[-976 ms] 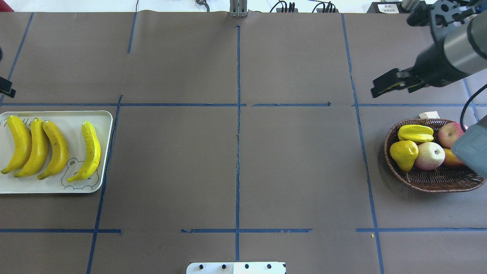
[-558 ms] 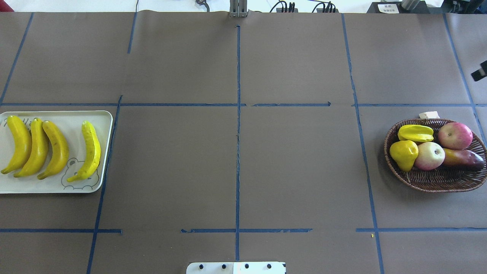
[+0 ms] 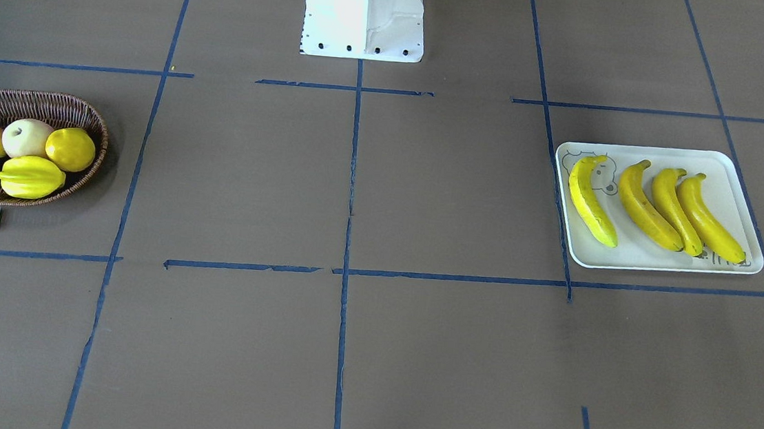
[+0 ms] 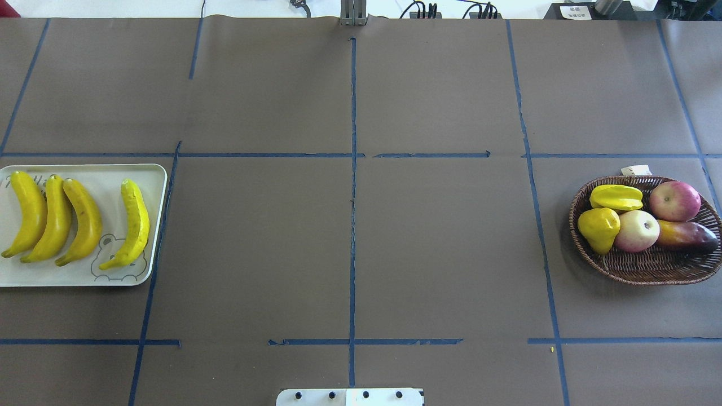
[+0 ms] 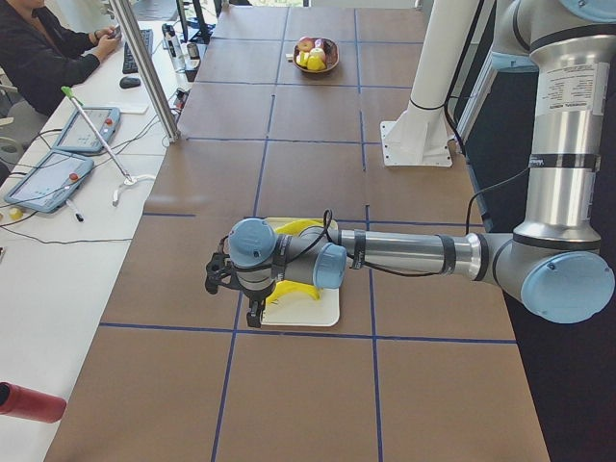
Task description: Transfer all bananas from basket to plate
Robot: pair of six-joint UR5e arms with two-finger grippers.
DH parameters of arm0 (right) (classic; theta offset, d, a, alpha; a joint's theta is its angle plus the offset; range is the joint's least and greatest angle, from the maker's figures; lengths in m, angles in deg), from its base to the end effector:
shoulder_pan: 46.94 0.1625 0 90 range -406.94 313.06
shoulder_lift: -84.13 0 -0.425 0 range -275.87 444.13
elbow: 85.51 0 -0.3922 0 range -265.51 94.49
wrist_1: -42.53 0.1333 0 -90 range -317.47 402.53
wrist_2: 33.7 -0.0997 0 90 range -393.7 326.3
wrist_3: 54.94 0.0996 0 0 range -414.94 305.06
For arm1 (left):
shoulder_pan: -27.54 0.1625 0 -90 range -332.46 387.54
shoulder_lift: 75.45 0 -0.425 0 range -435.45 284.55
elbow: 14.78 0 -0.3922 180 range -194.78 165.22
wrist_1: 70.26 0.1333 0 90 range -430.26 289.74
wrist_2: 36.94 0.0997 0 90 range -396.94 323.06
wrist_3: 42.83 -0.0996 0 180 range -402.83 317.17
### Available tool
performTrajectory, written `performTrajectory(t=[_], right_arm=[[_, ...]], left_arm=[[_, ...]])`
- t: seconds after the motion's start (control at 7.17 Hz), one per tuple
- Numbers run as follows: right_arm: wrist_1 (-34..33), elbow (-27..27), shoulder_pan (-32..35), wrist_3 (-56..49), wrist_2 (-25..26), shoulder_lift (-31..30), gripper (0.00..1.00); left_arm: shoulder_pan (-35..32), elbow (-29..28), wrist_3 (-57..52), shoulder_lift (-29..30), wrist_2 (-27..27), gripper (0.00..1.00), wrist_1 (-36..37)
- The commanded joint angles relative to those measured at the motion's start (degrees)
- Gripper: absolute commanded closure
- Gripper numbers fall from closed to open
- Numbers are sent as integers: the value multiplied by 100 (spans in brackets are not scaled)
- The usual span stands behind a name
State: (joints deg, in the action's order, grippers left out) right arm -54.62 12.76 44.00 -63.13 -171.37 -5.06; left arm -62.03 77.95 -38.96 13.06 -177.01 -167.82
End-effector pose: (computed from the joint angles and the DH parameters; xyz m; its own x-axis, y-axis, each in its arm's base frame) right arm 0.0678 -0.4942 0.5892 0.6692 -0.1561 0.7265 0.0797 0.9871 0.1386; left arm -0.0532 -0.4898 0.6268 0.6400 0.0552 -0.7664 0.0359 0.9942 0.1015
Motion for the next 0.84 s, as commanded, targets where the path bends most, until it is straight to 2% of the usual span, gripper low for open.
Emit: performTrajectory(t=[0.0, 0.42, 0.7], right_arm=[[3, -237, 29, -50, 241, -168, 0], [-6, -317, 423, -24, 197, -248, 0], [-6, -335, 495, -7, 180, -257, 0]], left_arm=[[-26, -28, -1, -18, 15, 1, 1], [-35, -36, -27, -114, 24, 1, -8], [-26, -37, -45, -167, 225, 1, -8]])
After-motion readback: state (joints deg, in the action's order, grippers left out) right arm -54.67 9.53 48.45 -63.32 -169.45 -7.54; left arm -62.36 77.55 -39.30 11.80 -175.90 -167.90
